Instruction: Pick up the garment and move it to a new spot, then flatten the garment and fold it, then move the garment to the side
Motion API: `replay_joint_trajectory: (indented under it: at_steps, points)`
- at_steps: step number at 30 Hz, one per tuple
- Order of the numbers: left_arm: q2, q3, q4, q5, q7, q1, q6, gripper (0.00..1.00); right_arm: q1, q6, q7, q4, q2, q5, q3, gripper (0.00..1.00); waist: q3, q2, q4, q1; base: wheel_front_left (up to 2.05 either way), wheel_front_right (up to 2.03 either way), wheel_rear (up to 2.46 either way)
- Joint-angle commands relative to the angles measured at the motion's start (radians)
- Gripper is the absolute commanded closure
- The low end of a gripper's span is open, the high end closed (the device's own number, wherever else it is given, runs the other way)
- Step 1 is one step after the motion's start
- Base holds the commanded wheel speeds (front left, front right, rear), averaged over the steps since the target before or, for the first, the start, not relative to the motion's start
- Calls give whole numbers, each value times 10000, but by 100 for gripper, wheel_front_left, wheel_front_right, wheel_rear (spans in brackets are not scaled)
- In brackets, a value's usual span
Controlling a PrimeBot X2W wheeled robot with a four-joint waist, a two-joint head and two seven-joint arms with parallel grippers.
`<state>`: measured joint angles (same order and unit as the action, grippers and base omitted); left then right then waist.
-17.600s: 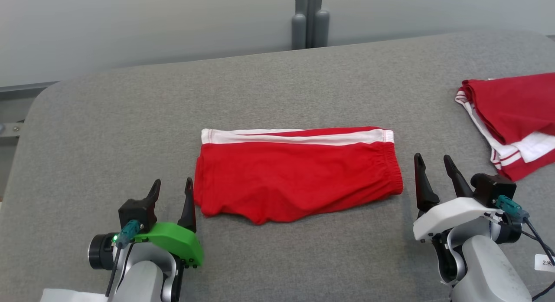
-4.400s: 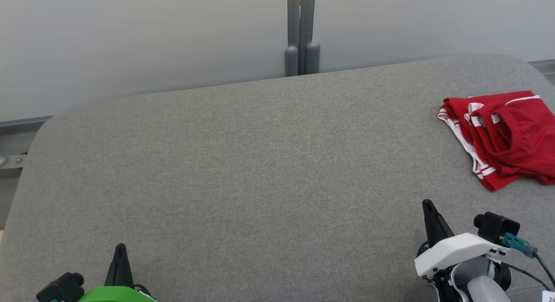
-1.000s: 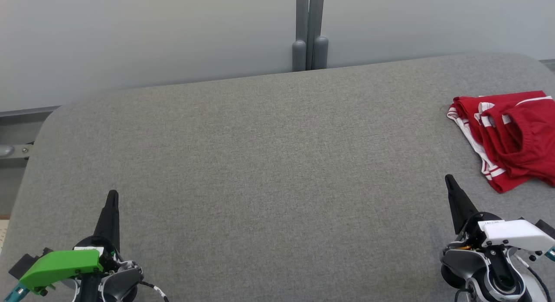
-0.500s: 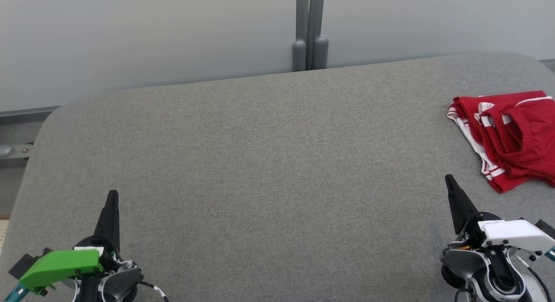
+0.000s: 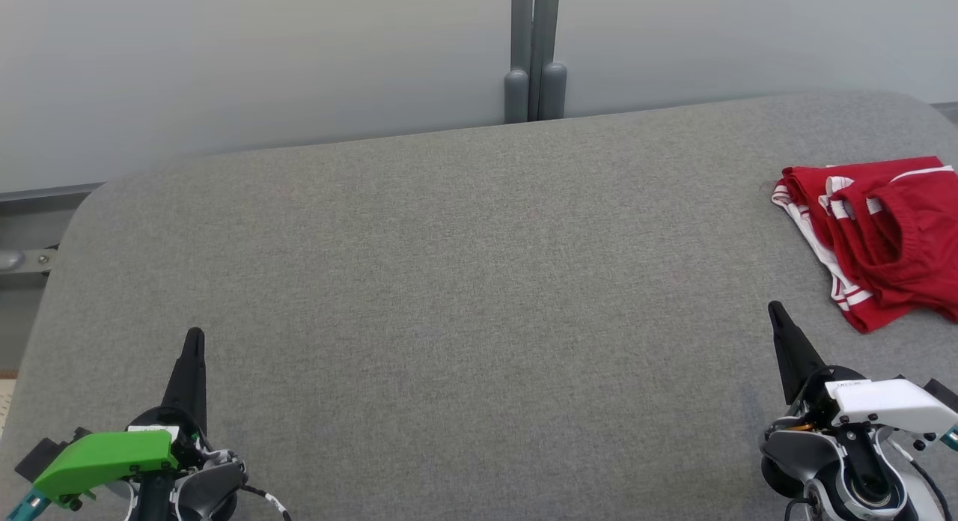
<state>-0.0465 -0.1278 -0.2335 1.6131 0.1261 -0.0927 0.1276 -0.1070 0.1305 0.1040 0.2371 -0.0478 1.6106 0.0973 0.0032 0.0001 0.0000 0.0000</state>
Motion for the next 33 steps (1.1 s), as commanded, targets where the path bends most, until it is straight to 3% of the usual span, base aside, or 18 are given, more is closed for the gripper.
replay_joint_trajectory:
  at_steps: [1, 33]
  points:
    - [-70, -23, 16, 2, 17, -80, 67, 100, 121, 4, 9, -40, -45, 87, 19, 100, 0, -1, 0, 0, 0, 0, 0]
    - [-71, -23, 18, 2, 16, -79, 67, 100, 121, 4, 9, -40, -45, 89, 17, 100, 0, -1, 0, 0, 0, 0, 0]
